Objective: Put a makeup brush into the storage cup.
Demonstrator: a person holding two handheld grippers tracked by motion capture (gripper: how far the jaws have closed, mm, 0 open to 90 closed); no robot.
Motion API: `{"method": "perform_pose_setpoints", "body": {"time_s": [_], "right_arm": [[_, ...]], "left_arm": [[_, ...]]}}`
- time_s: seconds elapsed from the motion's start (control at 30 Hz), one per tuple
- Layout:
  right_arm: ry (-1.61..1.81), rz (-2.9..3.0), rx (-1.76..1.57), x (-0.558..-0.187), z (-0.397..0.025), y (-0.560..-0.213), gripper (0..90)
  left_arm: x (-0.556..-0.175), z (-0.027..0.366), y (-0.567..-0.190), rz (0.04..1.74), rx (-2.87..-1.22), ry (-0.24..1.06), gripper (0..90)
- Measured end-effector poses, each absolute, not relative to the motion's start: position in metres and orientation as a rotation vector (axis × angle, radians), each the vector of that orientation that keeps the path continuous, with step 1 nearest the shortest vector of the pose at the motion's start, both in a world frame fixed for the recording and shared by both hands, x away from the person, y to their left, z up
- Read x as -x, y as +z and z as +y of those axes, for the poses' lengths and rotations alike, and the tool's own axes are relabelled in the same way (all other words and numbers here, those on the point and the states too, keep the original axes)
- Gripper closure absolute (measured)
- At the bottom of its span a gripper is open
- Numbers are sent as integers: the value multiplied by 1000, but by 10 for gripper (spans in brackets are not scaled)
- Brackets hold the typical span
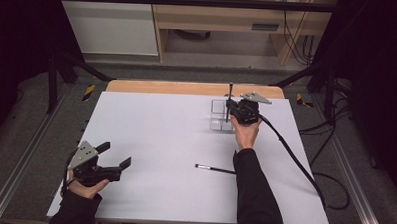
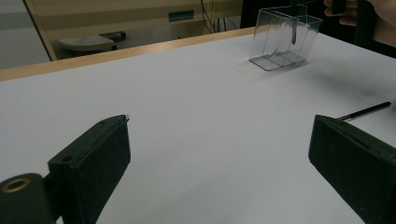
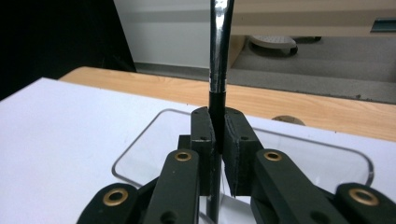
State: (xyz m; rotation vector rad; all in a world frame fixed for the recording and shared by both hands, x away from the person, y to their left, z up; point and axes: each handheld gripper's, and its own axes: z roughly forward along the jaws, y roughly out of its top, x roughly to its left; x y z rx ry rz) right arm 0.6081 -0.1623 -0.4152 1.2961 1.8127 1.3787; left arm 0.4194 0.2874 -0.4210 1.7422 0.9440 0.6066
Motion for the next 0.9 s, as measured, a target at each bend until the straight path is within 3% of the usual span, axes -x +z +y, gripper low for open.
{"method": "perform_pose_setpoints", "body": {"time_s": [0.3,0.5,0.9], "right_arm": [[1336,1847,-1332,-606,-166,-423,827],[1313,1853,-1302,-600,-171,-420,765],[1372,1837,-1244,-565,-192,-403,502]], "left_arm": [[-420,287,-421,947,-1739,605,52],[-420,286,-422,948,-1739,603,52],[-420,287,-422,951,-1735,599,52]]}}
